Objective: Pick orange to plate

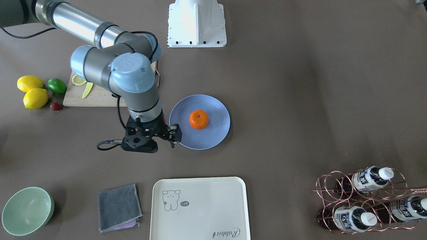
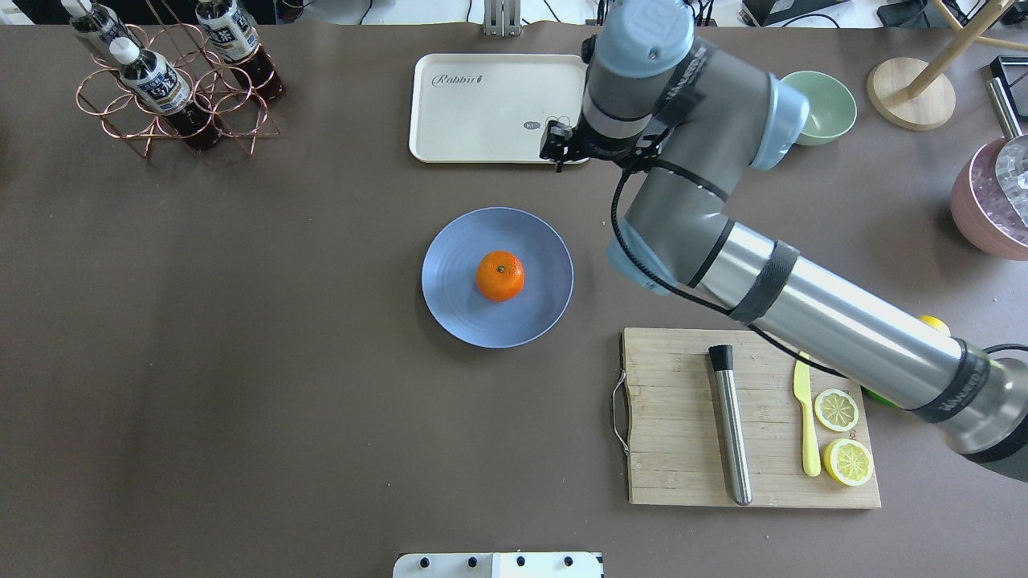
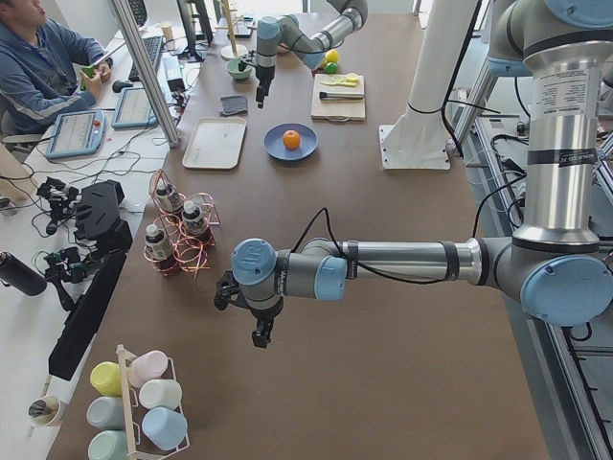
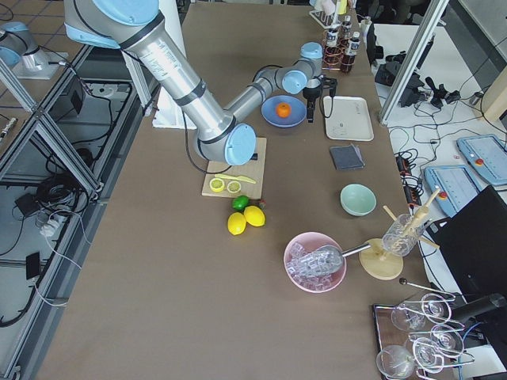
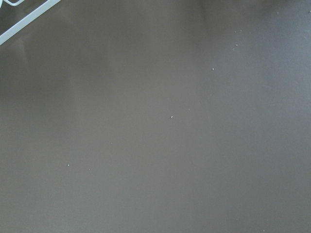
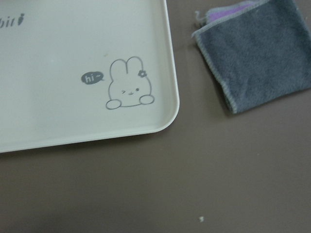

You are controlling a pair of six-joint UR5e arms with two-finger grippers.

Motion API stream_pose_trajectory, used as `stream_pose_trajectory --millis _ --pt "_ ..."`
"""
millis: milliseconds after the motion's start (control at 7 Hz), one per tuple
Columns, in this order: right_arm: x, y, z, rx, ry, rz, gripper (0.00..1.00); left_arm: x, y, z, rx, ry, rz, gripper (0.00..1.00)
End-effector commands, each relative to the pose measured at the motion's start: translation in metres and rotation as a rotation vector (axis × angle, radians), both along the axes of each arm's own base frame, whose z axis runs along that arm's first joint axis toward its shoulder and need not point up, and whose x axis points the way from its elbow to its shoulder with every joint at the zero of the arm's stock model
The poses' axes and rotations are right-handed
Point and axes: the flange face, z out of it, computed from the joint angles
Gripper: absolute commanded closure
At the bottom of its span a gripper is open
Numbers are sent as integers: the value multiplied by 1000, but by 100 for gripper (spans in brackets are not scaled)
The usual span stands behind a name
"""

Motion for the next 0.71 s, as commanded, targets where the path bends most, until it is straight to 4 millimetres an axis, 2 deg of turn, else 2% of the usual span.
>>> stream_pose_trajectory --millis 0,143,286,571 --pt "166 -22 86 83 55 -134 0 0 1 4 -9 -1 0 1" --pt "235 -1 148 138 116 -204 0 0 1 5 -10 -2 -1 1" --pt "297 14 195 167 116 -265 0 0 1 5 -9 -2 0 1" --pt "396 39 280 214 135 -359 0 1 0 4 -8 -1 2 1"
